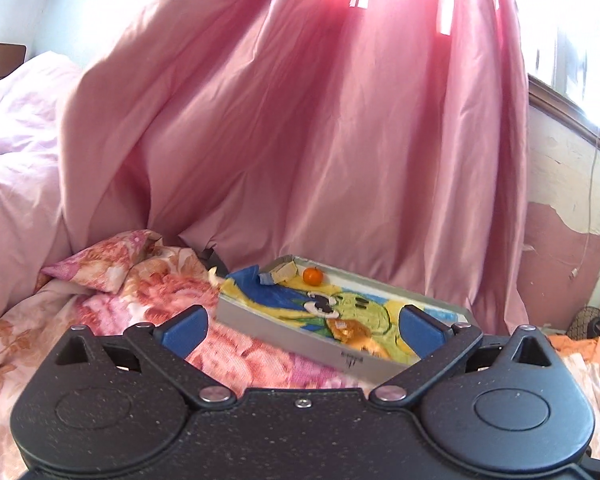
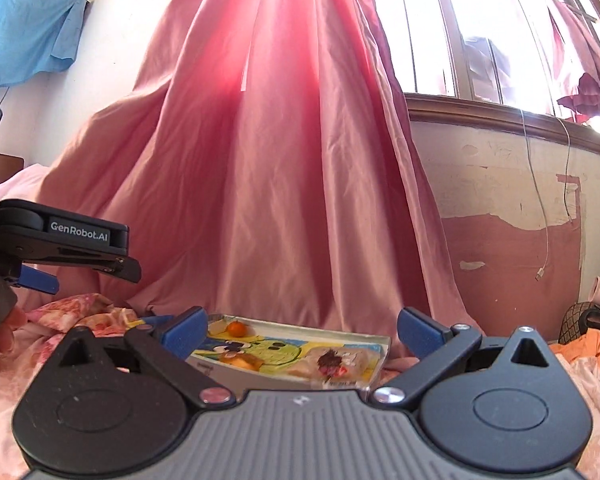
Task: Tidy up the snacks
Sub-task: 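Withdraw both open grippers from the tray back over the remaining snacks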
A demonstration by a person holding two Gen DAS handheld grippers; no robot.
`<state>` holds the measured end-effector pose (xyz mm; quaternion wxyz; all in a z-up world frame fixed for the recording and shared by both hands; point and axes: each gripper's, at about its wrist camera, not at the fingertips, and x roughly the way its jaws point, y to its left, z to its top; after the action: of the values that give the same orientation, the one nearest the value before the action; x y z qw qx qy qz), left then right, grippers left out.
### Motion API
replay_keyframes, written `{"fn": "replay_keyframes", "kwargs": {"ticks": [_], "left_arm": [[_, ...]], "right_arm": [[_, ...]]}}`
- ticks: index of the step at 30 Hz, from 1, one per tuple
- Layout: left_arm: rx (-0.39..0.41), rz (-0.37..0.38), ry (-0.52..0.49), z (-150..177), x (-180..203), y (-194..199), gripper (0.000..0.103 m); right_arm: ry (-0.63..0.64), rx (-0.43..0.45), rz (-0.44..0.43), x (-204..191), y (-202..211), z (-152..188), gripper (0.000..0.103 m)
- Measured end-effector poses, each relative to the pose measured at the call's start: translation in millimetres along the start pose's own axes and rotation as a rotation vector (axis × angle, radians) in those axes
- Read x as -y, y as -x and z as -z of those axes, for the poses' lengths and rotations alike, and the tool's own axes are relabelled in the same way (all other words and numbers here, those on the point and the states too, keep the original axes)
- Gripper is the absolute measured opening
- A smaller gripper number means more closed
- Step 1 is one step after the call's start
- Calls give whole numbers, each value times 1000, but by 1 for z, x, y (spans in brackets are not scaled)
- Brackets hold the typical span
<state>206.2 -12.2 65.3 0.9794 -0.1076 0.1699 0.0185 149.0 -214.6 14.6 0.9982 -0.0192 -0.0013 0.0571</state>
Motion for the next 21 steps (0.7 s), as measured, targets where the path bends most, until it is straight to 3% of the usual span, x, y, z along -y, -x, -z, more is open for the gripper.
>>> {"fn": "replay_keyframes", "kwargs": {"ticks": [11, 21], "left_arm": [[-48, 11, -99, 42, -24, 59, 101], [-224, -15, -176, 81, -43, 73, 101]], "right_arm": [[-41, -92, 12, -17, 65, 17, 103], [-32, -286, -12, -25, 86, 34, 103]]}}
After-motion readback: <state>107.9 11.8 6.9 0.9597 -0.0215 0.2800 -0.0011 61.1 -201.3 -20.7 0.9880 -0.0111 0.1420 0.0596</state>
